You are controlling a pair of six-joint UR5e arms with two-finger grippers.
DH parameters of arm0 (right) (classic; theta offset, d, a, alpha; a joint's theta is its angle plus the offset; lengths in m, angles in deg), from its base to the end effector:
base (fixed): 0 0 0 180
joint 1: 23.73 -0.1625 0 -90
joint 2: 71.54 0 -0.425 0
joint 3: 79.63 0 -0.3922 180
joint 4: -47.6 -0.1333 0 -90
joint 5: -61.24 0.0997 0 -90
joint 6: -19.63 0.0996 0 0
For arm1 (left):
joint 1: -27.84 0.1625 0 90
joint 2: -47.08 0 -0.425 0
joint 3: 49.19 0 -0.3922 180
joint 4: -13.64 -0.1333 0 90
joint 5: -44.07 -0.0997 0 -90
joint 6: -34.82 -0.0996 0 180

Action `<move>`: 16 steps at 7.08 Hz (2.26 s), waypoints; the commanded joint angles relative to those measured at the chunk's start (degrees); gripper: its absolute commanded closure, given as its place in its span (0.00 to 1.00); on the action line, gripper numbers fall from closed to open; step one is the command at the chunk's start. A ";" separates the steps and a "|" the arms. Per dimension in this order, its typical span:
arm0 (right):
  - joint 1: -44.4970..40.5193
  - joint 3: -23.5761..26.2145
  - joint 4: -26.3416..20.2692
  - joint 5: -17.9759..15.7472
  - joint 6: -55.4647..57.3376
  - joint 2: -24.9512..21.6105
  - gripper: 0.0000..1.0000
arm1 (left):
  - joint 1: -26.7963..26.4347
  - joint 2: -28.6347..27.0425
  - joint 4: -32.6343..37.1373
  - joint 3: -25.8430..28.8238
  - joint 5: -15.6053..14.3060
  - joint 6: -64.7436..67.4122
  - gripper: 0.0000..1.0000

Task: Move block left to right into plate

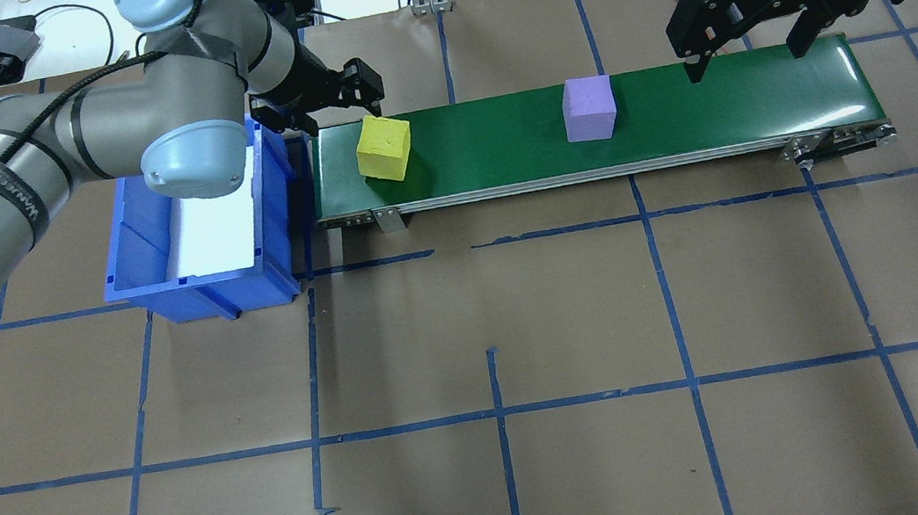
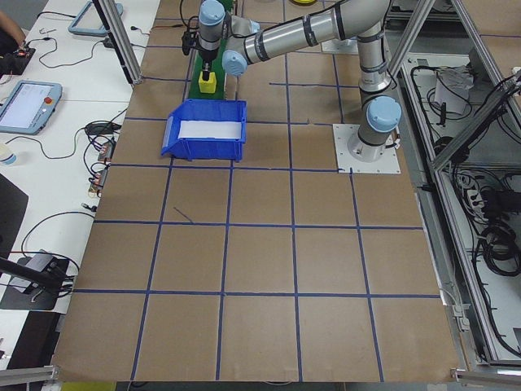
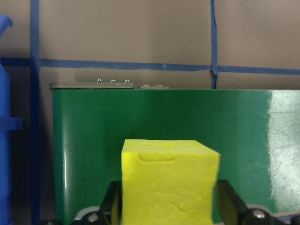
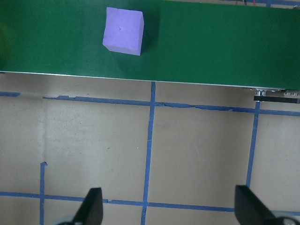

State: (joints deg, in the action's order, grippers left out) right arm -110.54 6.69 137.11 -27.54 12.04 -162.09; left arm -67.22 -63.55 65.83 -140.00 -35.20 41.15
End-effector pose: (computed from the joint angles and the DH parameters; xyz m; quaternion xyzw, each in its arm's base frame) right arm 0.1078 -0.4998 0.5235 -0.0387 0.9987 -0.0335 0.0075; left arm -0.2075 -0.6222 0.3511 -0.0024 -0.9856 0.1319 0.1062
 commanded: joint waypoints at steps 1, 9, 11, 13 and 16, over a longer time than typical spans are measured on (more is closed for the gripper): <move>3.73 -0.72 -0.47 0.45 -1.35 0.12 0.00 | 0.48 5.40 4.48 0.72 -4.14 -0.27 0.00; 22.13 -1.61 22.62 19.47 -12.61 24.26 0.00 | 7.61 20.28 40.50 -0.76 -8.98 -0.18 0.00; 22.13 -1.68 22.90 26.17 -13.85 26.66 0.00 | 7.52 19.74 37.64 -0.77 -9.15 -0.44 0.00; 22.13 -1.42 22.99 30.40 -13.59 27.01 0.00 | 7.34 19.83 37.73 -0.68 -8.98 -0.62 0.00; 21.25 0.87 24.47 30.08 -13.32 27.45 0.00 | 7.34 19.83 37.64 -0.77 -8.63 -0.62 0.00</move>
State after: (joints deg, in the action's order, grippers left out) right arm -89.04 6.89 160.52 2.97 -1.46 -135.19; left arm -59.87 -43.72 103.53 -140.74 -43.84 40.54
